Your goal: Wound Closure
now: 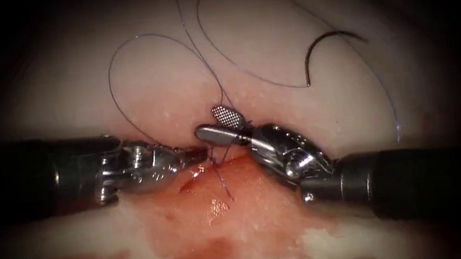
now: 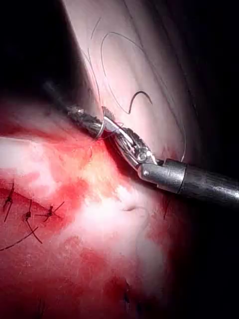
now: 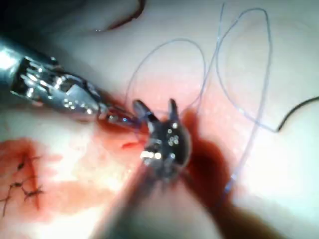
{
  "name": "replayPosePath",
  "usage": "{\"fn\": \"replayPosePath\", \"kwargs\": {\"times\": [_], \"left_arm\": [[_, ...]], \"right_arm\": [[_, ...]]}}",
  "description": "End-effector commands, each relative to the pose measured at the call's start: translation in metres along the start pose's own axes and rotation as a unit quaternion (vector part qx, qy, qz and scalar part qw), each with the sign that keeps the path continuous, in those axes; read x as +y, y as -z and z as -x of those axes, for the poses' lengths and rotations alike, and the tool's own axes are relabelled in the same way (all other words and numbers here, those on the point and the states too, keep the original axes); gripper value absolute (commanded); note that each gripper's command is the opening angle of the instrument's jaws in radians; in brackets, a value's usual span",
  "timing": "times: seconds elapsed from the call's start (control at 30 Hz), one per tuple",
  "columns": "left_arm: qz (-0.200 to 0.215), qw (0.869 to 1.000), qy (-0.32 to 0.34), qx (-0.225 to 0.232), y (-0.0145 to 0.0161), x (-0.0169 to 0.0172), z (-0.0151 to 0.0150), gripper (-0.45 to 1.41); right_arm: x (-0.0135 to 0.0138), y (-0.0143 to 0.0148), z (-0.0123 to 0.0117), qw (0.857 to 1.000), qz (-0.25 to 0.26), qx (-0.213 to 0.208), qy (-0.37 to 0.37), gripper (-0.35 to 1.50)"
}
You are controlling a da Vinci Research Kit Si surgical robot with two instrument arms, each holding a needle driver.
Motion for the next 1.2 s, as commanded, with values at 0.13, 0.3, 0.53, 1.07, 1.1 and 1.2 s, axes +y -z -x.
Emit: {"fn": "replayPosePath", "kwargs": {"times": [0.13,0.3,0.53,1.07,1.1,1.2], "left_arm": [[0.001,1.000,0.000,0.001,-0.0007,-0.0002,-0.0002,-0.45],[0.002,1.000,-0.001,0.002,-0.0008,-0.0005,0.0000,-0.45],[0.002,1.000,-0.002,0.003,-0.0012,-0.0008,0.0003,-0.45],[0.008,1.000,-0.003,0.001,-0.0013,-0.0011,0.0005,-0.45],[0.008,1.000,-0.003,0.001,-0.0013,-0.0011,0.0005,-0.45],[0.008,1.000,-0.003,0.001,-0.0013,-0.0011,0.0006,-0.45]], "right_arm": [[0.0012,-0.0005,0.0012,0.999,0.013,0.005,-0.036,0.81],[0.0016,0.0000,0.0009,0.998,0.031,0.020,-0.054,0.81],[0.0025,0.0000,0.0009,0.997,0.049,0.014,-0.063,0.84],[0.0048,-0.0053,0.0021,0.994,0.055,-0.020,-0.089,0.93],[0.0048,-0.0053,0.0021,0.994,0.055,-0.020,-0.089,0.93],[0.0048,-0.0049,0.0017,0.994,0.059,-0.014,-0.090,0.89]]}}
